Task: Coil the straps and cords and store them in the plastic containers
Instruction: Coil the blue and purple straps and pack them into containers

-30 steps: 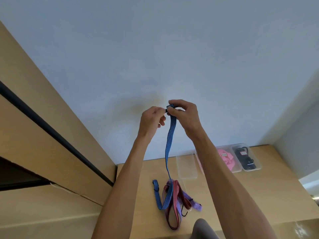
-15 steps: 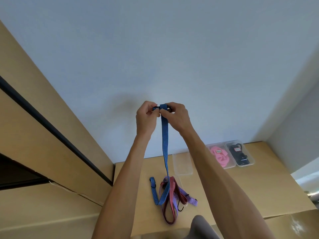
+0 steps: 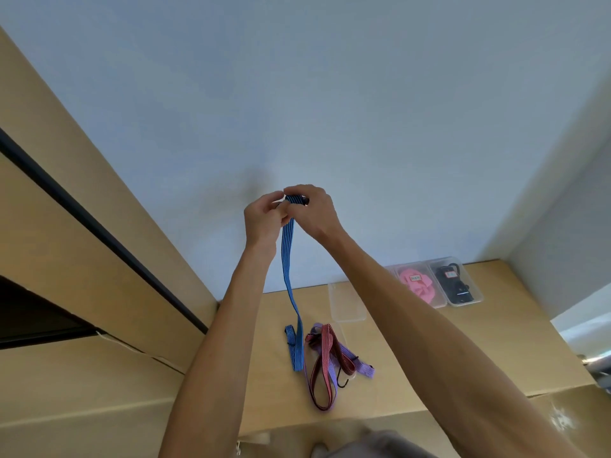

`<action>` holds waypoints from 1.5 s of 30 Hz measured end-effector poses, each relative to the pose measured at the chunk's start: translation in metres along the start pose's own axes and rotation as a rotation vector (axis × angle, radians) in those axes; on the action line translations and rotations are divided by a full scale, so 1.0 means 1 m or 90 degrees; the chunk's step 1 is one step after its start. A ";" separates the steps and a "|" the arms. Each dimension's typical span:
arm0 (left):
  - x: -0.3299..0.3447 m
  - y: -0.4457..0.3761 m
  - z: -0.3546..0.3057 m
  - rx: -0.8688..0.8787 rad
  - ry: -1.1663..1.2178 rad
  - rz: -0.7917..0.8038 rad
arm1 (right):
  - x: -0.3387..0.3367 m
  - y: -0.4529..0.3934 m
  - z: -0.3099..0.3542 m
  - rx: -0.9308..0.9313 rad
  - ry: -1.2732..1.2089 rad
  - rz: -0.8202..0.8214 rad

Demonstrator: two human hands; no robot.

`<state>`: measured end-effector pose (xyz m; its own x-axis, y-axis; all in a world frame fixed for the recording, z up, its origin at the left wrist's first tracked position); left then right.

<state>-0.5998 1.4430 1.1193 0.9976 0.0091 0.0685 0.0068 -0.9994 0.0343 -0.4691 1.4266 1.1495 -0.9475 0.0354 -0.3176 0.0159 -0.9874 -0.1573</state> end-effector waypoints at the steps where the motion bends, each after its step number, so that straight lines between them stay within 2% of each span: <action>1: 0.000 0.001 0.000 0.016 0.002 0.008 | -0.001 0.004 -0.003 0.002 -0.037 -0.023; 4: -0.001 0.004 -0.002 0.068 -0.020 0.034 | -0.003 0.015 -0.018 0.022 -0.128 -0.077; 9: 0.003 0.010 -0.002 0.104 -0.118 0.065 | -0.001 0.022 -0.042 0.067 -0.256 -0.062; 11: 0.001 0.009 0.001 0.060 -0.207 0.049 | -0.004 0.025 -0.045 0.055 -0.245 -0.080; 13: -0.001 0.007 0.010 -0.039 -0.233 0.045 | -0.008 0.028 -0.046 0.034 -0.229 -0.102; 16: -0.001 0.008 0.024 -0.171 -0.132 0.073 | -0.008 0.029 -0.044 0.010 -0.209 -0.095; 20: 0.002 0.010 0.034 -0.237 0.096 0.088 | -0.006 0.030 -0.050 0.020 -0.224 -0.080; 22: 0.001 0.010 0.035 -0.244 0.133 0.069 | -0.005 0.031 -0.052 0.028 -0.230 -0.067; 24: 0.000 0.009 0.034 -0.230 0.141 0.054 | -0.005 0.030 -0.052 0.031 -0.245 -0.050; 27: 0.006 0.008 0.030 -0.191 0.140 0.089 | -0.006 0.027 -0.049 0.023 -0.289 -0.022; 31: 0.012 0.004 0.023 -0.125 0.062 0.113 | 0.001 0.022 -0.056 0.064 -0.368 0.033; 33: 0.011 0.002 0.016 -0.083 0.017 0.090 | 0.002 0.021 -0.063 0.109 -0.378 0.050; 37: 0.000 -0.004 -0.005 0.026 -0.123 0.009 | 0.018 0.025 -0.073 0.165 -0.333 0.149; 39: 0.005 -0.006 -0.006 0.008 -0.095 0.037 | 0.019 0.026 -0.076 0.167 -0.289 0.104; 41: 0.013 -0.005 -0.004 -0.009 -0.080 0.096 | 0.010 0.022 -0.071 0.126 -0.235 0.012; 42: 0.016 -0.004 -0.004 -0.005 -0.093 0.123 | 0.008 0.019 -0.066 0.098 -0.240 0.000; 45: 0.021 -0.003 -0.004 0.017 -0.090 0.150 | 0.014 0.011 -0.057 0.050 -0.269 0.059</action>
<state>-0.5795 1.4462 1.1247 0.9715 -0.2269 -0.0692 -0.2270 -0.9739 0.0074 -0.4641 1.4248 1.0899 -0.9909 -0.1039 0.0856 0.0981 -0.9927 -0.0699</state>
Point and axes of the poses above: each hand's wrist, its own y-axis away from the middle knuckle, its own x-axis out of the palm, z = x × y, the point moved 8 cm from there along -y, towards the middle knuckle, and after that the axes turned 7 degrees about z, right-handed, at the moved point
